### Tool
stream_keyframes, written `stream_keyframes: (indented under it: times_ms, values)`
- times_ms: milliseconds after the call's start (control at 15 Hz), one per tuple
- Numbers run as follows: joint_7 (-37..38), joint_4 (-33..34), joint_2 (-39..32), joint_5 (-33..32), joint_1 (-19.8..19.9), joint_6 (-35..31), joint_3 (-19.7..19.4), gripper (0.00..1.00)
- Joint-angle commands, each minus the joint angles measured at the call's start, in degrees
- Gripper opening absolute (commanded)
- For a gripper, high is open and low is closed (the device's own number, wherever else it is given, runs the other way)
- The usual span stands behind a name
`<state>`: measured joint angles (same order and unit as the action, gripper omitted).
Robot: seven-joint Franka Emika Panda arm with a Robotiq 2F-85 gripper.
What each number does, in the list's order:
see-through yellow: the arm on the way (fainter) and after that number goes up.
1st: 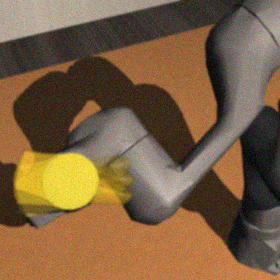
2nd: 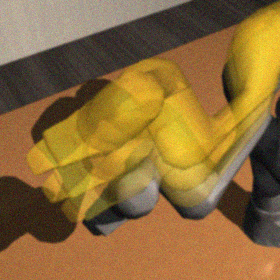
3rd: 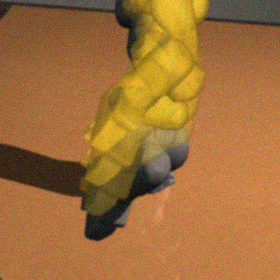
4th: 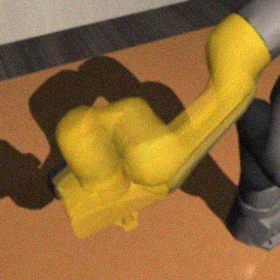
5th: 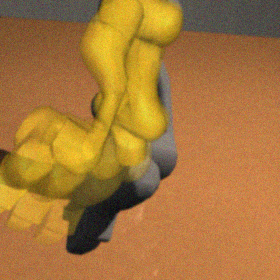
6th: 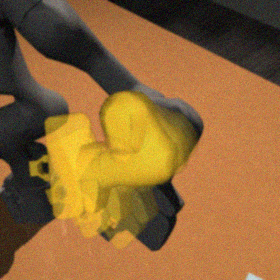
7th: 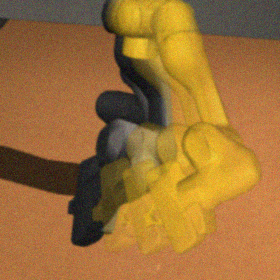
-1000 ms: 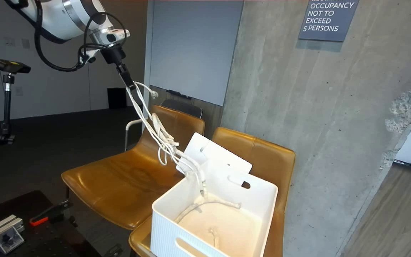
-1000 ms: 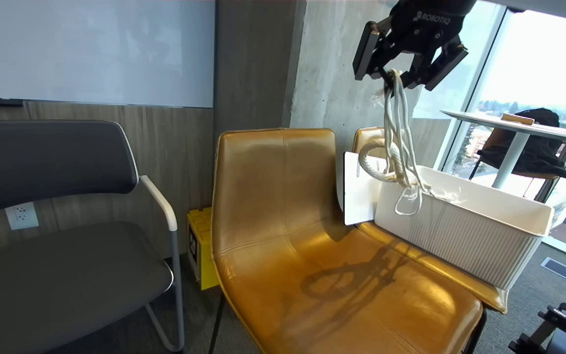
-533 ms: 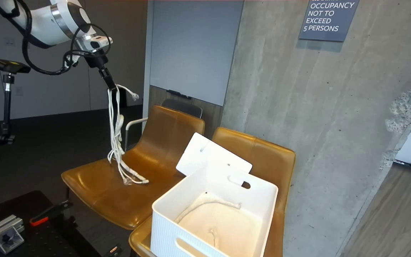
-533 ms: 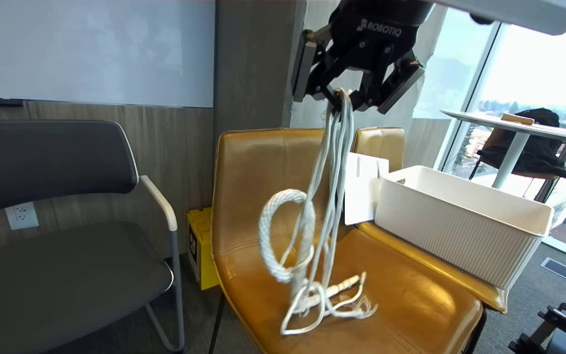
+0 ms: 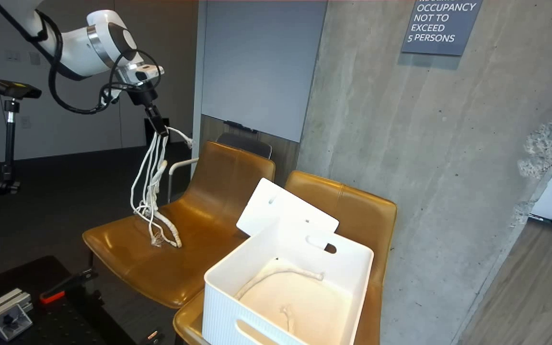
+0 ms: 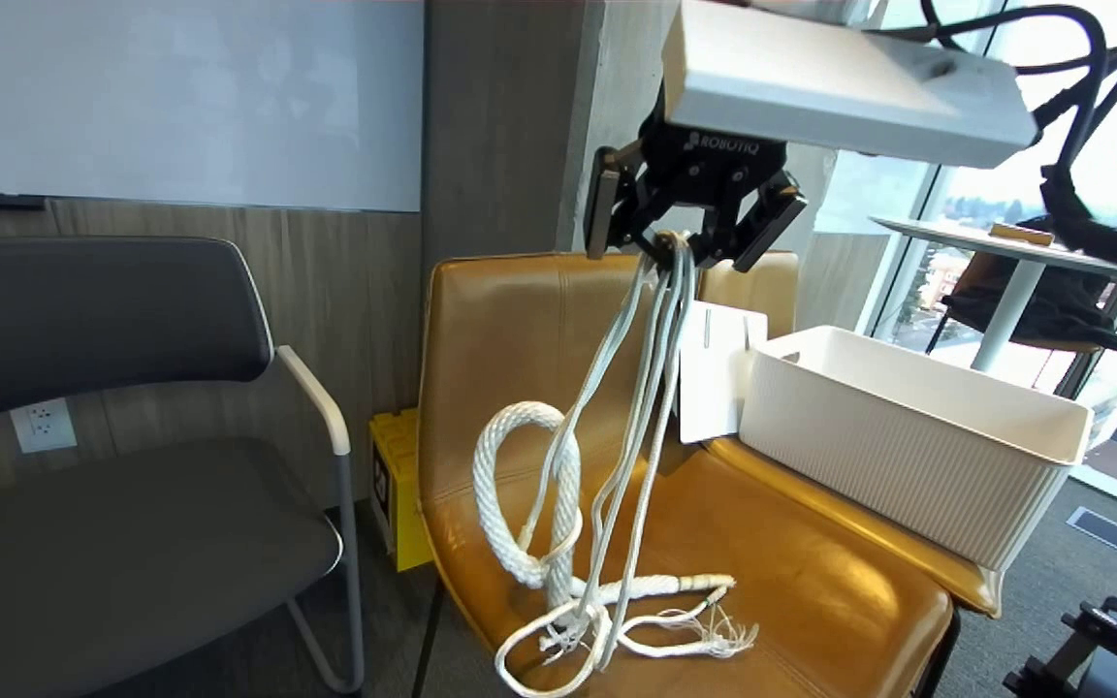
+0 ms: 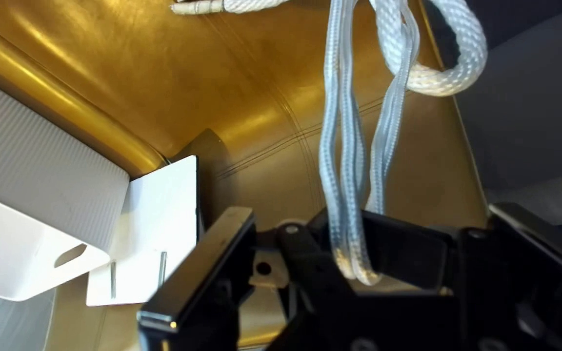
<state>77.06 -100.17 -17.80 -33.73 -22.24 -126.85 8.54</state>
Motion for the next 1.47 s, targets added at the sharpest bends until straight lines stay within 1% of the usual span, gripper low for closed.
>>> stream_keyframes:
  times_ms: [0,200,467,533,600,733,1000,1200,1267,1400]
  values:
    - [1.1,-2.6,2.2,0.0,2.1,0.1,-2.7,0.0]
    - [0.6,-4.5,2.6,0.5,4.8,-0.7,-4.6,0.0]
    - [-0.3,-6.3,1.2,1.6,7.0,-2.0,-5.2,0.0]
    - [-0.9,-6.9,0.8,2.7,7.5,-2.5,-5.0,0.25]
    - [-1.9,-7.6,0.5,4.2,8.2,-3.2,-4.8,0.25]
    - [-3.9,-8.6,-0.1,7.3,8.8,-4.4,-5.0,0.37]
    - [-8.7,-11.1,1.3,11.4,10.9,-5.2,-6.1,0.66]
    - [-12.2,-11.7,3.0,12.2,13.0,-4.7,-7.8,0.88]
    - [-13.6,-11.6,3.5,12.1,13.9,-4.4,-8.6,0.96]
    - [-16.4,-11.4,4.4,11.6,15.8,-4.0,-10.4,1.0]
